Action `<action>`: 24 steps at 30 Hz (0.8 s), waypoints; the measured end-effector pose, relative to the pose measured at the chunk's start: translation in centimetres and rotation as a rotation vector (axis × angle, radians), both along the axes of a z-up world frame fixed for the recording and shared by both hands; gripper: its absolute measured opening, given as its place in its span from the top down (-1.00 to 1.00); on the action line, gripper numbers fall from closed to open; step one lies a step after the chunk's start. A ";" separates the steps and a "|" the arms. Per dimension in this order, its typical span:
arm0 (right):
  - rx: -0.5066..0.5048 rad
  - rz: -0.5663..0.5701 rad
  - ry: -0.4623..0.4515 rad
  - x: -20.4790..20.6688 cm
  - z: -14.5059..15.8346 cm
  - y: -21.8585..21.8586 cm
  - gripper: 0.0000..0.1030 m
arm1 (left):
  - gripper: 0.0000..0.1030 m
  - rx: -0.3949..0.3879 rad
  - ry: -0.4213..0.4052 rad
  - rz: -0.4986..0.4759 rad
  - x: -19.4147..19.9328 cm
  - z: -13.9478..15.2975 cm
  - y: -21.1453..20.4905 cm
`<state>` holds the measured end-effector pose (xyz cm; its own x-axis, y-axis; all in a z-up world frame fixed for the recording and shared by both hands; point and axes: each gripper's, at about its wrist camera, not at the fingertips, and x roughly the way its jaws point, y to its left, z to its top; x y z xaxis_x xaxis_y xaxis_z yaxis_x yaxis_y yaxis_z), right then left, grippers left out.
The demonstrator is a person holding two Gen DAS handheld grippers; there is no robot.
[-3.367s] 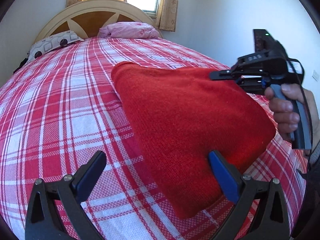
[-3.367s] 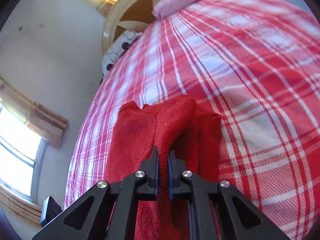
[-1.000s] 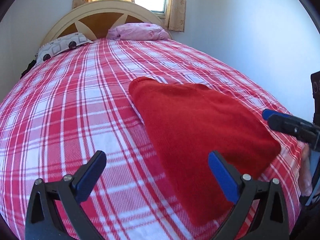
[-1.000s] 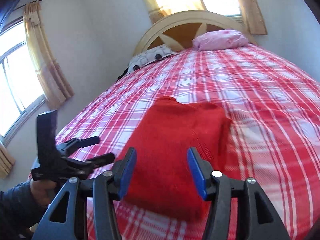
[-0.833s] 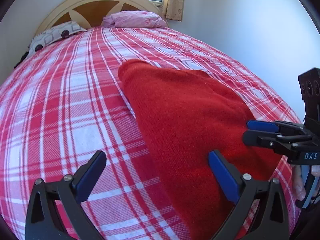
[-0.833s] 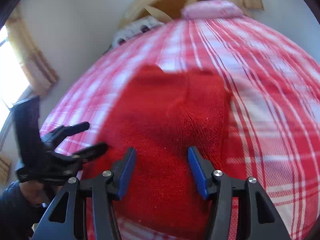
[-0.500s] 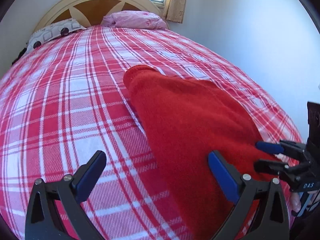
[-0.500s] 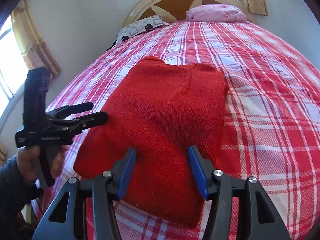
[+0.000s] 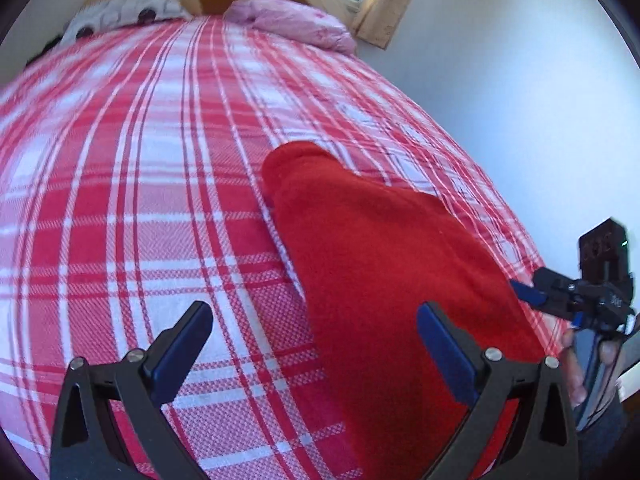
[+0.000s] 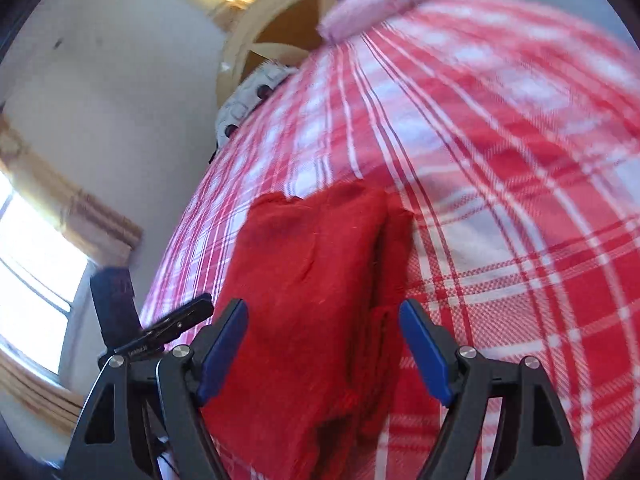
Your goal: Fold small clothes
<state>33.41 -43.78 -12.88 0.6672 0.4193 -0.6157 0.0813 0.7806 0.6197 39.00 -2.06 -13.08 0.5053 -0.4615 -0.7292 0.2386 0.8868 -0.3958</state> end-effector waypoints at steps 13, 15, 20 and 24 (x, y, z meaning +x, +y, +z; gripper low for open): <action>0.113 0.032 0.062 3.8 -3.5 -0.8 -0.53 | -1.00 -0.079 0.034 -0.070 1.8 -1.9 -1.9; 0.075 0.049 0.085 3.8 -3.5 0.0 -0.53 | -1.00 -0.099 0.050 -0.105 1.7 -2.2 -2.1; 0.041 0.064 0.086 5.3 -3.9 1.0 -0.30 | -0.92 -0.084 0.031 -0.135 1.8 -2.4 -3.7; 0.120 0.071 0.068 5.6 -4.7 0.8 0.27 | -0.16 -0.093 0.004 -0.149 1.4 -1.6 -4.0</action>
<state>38.98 -42.94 -17.62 0.5916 0.5373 -0.6010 0.0733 0.7066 0.7038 40.43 -6.10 -14.64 0.4232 -0.5965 -0.6820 0.3630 0.8013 -0.4756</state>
